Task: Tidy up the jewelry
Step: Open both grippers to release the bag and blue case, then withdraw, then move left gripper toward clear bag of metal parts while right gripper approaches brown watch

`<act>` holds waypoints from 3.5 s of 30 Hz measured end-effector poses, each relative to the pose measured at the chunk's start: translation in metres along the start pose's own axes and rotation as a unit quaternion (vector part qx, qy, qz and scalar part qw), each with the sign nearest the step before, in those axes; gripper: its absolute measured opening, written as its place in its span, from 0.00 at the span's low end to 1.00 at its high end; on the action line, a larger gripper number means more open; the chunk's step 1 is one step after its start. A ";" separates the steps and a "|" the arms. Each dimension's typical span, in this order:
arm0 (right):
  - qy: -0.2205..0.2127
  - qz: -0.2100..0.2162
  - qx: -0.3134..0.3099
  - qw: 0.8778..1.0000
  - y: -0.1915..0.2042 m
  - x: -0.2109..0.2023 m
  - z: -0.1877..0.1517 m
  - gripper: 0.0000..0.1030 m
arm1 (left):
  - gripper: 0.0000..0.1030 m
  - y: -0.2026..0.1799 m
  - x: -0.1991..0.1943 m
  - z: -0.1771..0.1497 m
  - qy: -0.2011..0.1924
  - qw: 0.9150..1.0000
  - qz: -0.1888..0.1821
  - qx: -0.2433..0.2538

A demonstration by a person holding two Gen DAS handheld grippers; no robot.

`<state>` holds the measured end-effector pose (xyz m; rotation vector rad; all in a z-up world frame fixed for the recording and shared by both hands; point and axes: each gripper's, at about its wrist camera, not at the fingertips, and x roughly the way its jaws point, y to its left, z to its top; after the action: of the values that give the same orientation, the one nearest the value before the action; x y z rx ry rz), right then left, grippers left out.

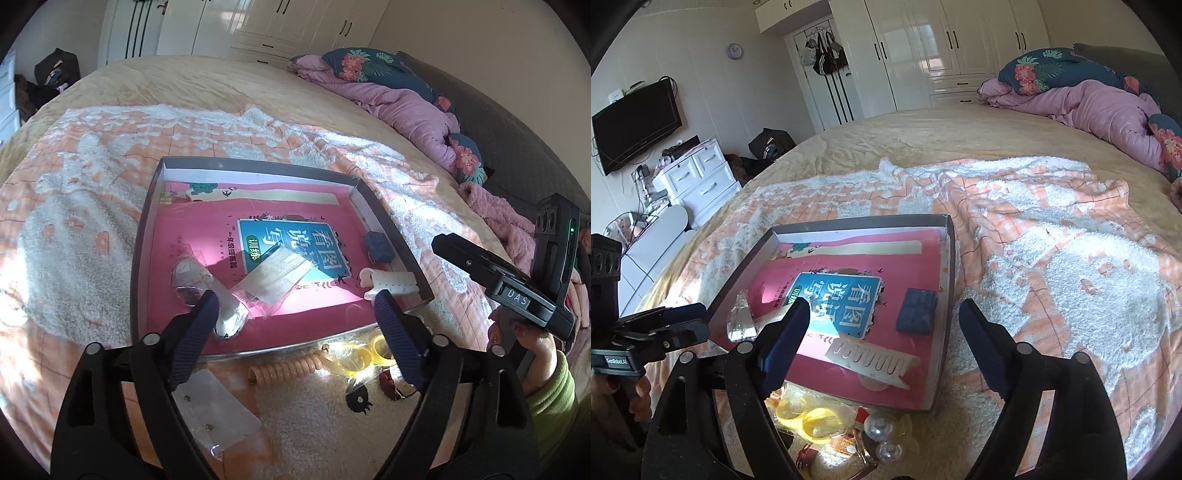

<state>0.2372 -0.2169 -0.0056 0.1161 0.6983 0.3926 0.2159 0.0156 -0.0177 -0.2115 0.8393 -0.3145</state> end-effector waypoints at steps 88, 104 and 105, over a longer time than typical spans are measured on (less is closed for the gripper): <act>0.082 0.052 -0.049 0.994 0.056 -0.043 -0.104 0.95 | 0.91 0.008 -0.046 -0.070 0.011 0.994 0.108 -0.019; 0.106 0.031 -0.044 0.993 0.044 0.011 -0.113 0.91 | 0.91 0.023 -0.024 -0.068 0.026 0.992 0.122 -0.032; 0.104 0.032 -0.046 0.993 0.044 0.012 -0.113 0.91 | 0.91 0.023 -0.022 -0.067 0.028 0.992 0.120 -0.034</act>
<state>0.1588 -0.1741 -0.0888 0.0091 0.8826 0.5027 0.1560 0.0409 -0.0536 -0.1636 0.9216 -0.0667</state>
